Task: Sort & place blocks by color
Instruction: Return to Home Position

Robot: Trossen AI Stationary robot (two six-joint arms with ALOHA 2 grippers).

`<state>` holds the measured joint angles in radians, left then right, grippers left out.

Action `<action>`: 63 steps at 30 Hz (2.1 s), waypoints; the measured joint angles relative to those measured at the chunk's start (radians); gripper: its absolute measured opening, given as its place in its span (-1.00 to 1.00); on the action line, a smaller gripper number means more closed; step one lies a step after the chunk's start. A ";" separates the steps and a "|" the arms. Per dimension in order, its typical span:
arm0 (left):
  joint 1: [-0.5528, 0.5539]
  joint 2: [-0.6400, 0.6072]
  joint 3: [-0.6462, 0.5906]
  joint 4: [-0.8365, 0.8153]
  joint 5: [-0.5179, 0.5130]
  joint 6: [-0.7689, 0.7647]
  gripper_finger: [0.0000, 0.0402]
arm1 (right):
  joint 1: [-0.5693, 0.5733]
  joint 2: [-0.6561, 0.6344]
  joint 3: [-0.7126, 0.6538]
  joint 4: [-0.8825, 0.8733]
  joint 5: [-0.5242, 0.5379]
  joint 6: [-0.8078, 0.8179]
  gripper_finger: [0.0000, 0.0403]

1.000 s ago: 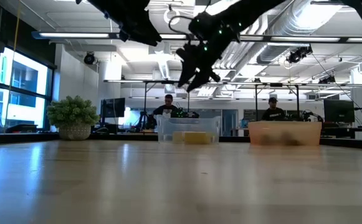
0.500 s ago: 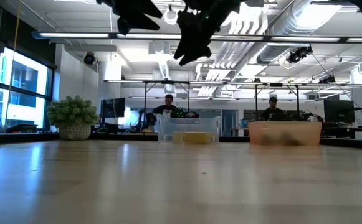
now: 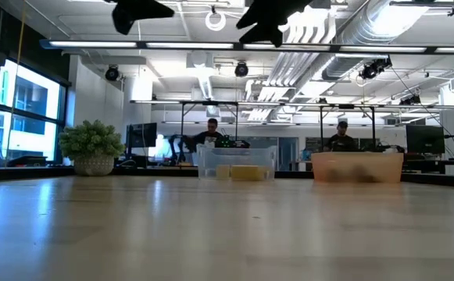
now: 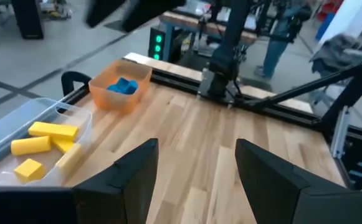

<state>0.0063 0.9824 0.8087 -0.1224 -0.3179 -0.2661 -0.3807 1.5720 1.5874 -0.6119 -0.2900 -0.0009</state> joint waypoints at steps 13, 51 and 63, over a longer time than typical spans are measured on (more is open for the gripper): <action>-0.029 -0.415 -0.310 0.012 -0.019 -0.019 0.01 | 0.154 -0.213 -0.262 0.351 0.237 0.246 0.00; -0.026 -0.885 -0.750 0.017 0.160 0.038 0.01 | 0.268 -0.403 -0.264 0.047 0.514 0.184 0.00; -0.026 -0.881 -0.750 0.018 0.154 0.094 0.01 | 0.285 -0.920 -0.821 0.367 0.450 0.251 0.00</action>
<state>-0.0200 0.1017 0.0589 -0.1040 -0.1642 -0.1719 -0.0962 0.6518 0.7664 -0.2448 0.1603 0.2504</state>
